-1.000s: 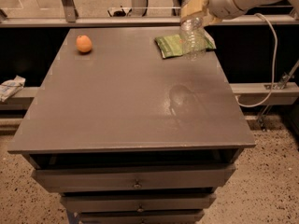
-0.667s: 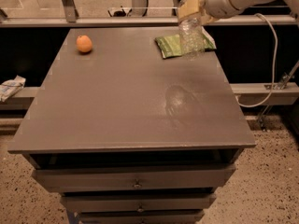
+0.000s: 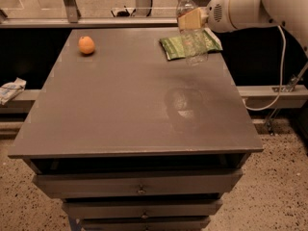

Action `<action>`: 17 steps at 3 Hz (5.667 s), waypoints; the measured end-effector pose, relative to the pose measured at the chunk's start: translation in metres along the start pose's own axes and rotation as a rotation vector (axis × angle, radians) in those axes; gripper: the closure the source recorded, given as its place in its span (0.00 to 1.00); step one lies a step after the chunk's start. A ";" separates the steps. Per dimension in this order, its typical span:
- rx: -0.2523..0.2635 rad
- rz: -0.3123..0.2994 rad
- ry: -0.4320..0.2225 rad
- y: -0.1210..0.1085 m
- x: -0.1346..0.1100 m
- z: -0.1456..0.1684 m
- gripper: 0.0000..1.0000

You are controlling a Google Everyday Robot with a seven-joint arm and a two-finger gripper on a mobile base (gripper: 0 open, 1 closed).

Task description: Place water bottle upright

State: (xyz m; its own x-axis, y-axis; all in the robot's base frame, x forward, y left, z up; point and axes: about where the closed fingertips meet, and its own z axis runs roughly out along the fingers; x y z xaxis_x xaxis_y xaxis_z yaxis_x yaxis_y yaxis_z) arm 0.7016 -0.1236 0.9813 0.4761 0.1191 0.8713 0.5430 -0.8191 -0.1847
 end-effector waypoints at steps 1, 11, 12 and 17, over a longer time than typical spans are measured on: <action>0.061 -0.084 0.138 -0.001 0.010 -0.002 1.00; 0.681 -0.196 0.569 0.019 -0.036 -0.005 1.00; 0.703 -0.193 0.585 0.020 -0.037 -0.004 1.00; 0.719 -0.219 0.615 0.033 -0.055 -0.001 0.88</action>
Offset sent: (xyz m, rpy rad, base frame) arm -0.0001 -0.0001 0.0223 0.2182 -0.3173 0.2190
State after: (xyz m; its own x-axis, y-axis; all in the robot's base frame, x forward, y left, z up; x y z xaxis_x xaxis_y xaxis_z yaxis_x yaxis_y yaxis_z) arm 0.6922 -0.1575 0.9284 -0.0199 -0.2533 0.9672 0.9670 -0.2507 -0.0457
